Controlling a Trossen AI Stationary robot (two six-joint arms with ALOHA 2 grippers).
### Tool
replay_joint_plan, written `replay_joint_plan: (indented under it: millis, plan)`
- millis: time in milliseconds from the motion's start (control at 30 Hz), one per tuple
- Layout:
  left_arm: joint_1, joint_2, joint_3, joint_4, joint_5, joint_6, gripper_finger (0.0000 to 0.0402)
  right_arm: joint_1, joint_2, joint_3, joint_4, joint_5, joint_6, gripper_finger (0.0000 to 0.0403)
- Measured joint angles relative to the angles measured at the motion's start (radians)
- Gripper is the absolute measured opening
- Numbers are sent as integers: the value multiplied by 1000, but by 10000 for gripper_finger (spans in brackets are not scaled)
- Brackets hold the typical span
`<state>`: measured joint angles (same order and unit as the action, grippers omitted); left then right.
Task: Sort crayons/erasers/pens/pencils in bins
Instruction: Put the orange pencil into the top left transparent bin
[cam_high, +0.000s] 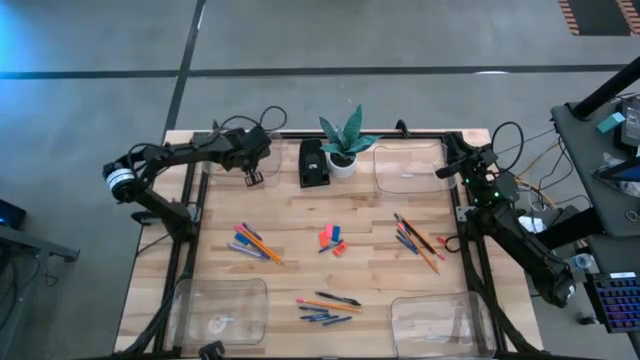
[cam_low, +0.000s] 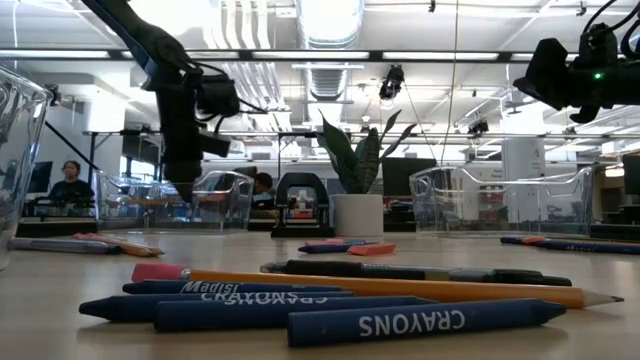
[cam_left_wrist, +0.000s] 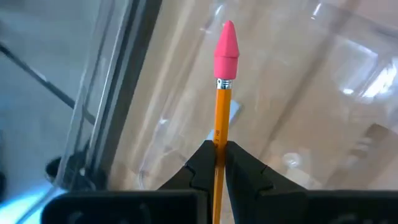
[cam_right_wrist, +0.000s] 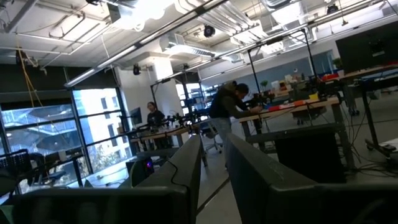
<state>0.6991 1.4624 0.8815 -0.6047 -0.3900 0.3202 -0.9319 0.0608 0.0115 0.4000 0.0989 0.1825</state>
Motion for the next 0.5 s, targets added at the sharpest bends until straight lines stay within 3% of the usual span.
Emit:
replay_joint_plan:
  millis: [200,500]
  plan:
    - [94,0,0,19,126,-194,10,0,0,0,0,0,0,68]
    - [171,22,-1,28,148,-442,12,0,0,0,0,0,0,68]
